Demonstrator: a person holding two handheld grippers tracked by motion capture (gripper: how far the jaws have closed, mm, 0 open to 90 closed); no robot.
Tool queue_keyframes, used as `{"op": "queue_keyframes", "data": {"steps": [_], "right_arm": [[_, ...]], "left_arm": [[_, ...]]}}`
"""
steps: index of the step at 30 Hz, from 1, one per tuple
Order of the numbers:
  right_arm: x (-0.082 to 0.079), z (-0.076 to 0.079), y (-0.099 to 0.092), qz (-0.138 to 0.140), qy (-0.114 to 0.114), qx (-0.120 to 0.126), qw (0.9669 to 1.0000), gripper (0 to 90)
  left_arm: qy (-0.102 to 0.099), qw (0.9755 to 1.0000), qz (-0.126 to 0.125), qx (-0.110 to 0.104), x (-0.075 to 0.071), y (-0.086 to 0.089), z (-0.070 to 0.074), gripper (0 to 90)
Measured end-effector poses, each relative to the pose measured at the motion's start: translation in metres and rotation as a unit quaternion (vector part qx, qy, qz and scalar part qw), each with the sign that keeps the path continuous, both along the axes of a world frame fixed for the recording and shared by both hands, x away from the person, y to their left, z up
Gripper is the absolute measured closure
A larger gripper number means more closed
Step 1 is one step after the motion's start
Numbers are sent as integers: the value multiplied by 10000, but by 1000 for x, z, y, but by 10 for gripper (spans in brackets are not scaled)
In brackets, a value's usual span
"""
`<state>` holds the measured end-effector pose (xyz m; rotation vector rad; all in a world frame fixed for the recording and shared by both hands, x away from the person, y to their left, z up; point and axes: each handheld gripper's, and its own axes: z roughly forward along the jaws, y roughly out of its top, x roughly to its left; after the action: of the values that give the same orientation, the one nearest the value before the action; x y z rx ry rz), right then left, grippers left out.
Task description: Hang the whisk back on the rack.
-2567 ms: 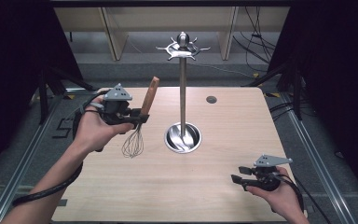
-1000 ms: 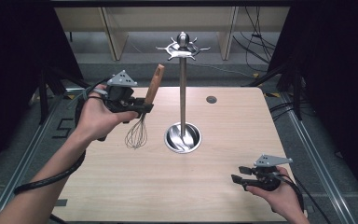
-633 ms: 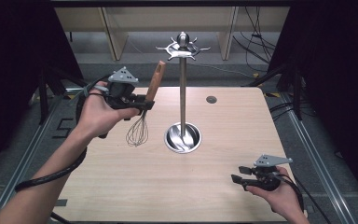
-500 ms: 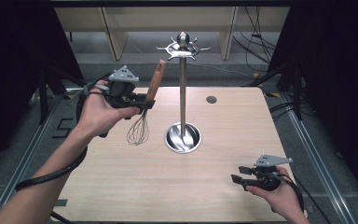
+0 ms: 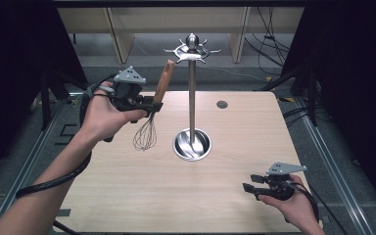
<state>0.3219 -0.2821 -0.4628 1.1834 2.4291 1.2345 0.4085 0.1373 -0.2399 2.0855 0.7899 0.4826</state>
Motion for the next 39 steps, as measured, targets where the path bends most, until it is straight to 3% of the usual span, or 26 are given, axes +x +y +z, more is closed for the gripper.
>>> {"op": "queue_keyframes", "data": {"steps": [39], "right_arm": [[-1, 1, -1, -58, -41, -81, 9999, 502]], "left_arm": [[-4, 10000, -24, 60, 6, -11, 10, 694]]}}
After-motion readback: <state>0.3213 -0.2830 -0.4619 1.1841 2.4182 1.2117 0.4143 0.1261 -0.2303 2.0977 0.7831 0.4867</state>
